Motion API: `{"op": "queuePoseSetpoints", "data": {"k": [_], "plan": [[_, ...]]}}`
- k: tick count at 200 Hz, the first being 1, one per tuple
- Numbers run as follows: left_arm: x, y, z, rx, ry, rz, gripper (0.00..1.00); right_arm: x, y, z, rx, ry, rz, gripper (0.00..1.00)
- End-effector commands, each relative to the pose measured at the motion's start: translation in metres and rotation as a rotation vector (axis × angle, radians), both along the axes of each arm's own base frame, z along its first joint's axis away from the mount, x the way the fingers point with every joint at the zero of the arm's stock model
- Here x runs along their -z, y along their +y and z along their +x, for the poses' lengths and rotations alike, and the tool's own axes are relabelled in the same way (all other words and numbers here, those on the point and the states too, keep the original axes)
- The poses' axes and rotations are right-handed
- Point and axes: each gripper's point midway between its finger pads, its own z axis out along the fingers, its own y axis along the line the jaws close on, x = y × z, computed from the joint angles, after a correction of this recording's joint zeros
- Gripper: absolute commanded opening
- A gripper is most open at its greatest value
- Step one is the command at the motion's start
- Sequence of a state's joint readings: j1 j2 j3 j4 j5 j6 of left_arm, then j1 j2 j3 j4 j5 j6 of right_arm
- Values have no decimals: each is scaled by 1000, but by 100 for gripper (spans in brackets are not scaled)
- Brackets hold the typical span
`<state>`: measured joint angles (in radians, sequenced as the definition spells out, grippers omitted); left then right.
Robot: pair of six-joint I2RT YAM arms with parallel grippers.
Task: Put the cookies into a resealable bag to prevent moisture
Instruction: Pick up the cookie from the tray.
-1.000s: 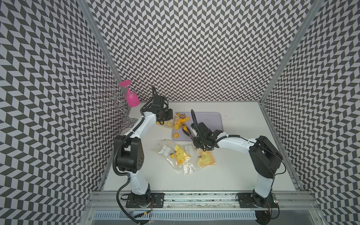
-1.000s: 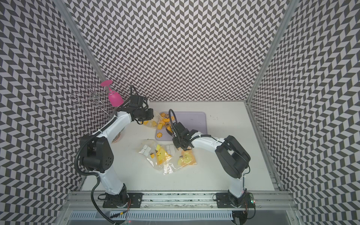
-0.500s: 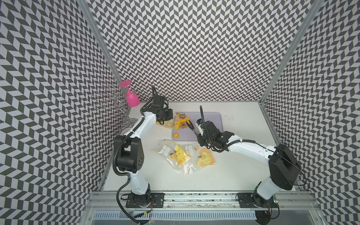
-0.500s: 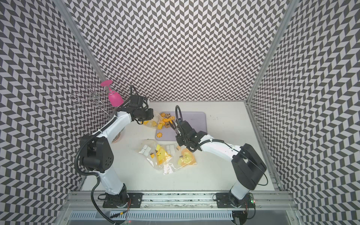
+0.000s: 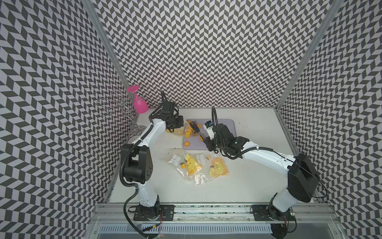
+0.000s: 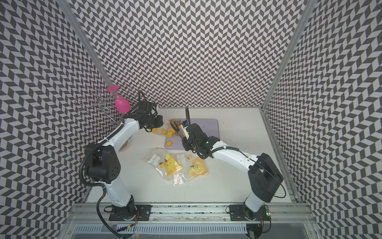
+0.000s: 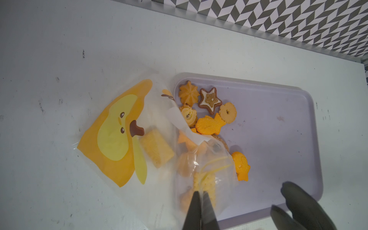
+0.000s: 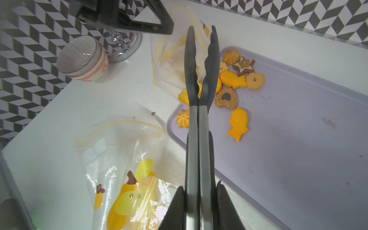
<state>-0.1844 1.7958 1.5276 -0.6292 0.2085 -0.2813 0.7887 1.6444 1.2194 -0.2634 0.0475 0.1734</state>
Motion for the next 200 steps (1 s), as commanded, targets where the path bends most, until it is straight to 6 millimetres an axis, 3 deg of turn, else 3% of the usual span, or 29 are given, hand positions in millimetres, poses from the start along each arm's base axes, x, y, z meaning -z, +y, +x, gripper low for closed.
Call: {"op": "queuePoseSetpoints", "data": {"k": [1, 53, 113, 168, 200], "plan": [[-8, 0, 1, 7, -28, -10, 0, 12, -17, 11, 101, -5, -54, 11], [-8, 0, 1, 6, -28, -10, 0, 50, -28, 8, 117, 85, -79, 22], [-8, 0, 1, 7, -28, -9, 0, 67, -27, 17, 150, 127, -99, 43], [-10, 0, 1, 5, -32, -8, 0, 84, -22, 20, 133, 162, -118, 42], [-10, 2, 1, 3, -33, -4, 0, 88, -21, 21, 128, 173, -126, 31]]}}
